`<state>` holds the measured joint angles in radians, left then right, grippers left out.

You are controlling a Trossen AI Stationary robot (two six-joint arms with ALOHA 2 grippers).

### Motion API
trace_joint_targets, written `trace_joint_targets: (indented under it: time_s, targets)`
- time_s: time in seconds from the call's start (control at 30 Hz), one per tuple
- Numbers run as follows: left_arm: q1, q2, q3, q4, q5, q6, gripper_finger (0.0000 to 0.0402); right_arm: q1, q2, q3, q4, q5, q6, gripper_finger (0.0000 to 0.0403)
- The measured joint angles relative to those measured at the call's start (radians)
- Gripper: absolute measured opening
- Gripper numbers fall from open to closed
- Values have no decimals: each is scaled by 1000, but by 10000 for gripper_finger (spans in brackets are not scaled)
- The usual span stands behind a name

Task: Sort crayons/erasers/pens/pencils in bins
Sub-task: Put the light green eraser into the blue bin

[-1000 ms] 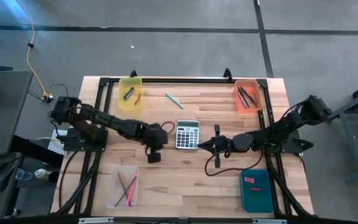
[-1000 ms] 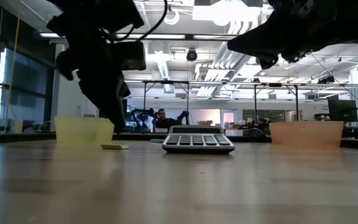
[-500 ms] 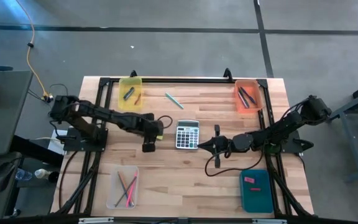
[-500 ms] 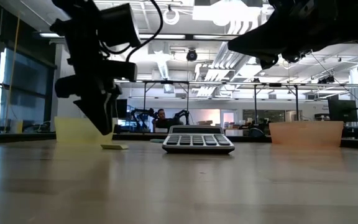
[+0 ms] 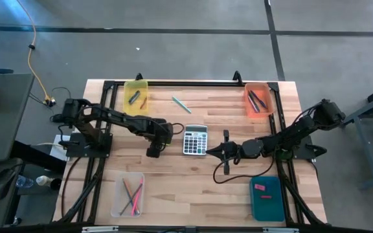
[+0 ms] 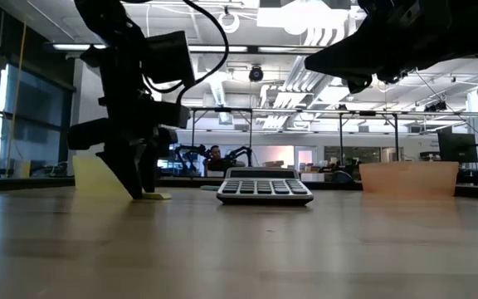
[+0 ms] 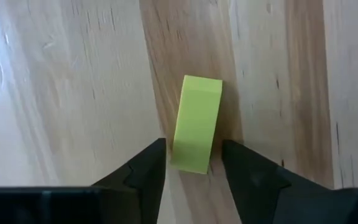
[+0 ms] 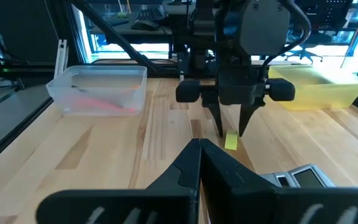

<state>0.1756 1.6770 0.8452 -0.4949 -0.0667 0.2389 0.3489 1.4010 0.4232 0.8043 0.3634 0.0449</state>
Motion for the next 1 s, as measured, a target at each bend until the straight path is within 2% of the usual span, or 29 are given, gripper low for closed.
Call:
trace_joint_targets:
  time_s: [0.2,0.33,0.5,0.63,1.0]
  targets:
    - [29,14,0,2,40,8,126,0,0,0,0,0,0,0]
    - [30,15,1,-10,50,8,95,0,0,0,0,0,0,0]
    - [-1,15,2,-22,56,-10,55,1,0,0,-2,-2,1,0]
    - [-27,15,1,-15,65,-27,40,1,7,4,-21,-18,7,0]
    - [-57,16,0,-19,65,-71,36,13,229,183,-133,3,-27,1]
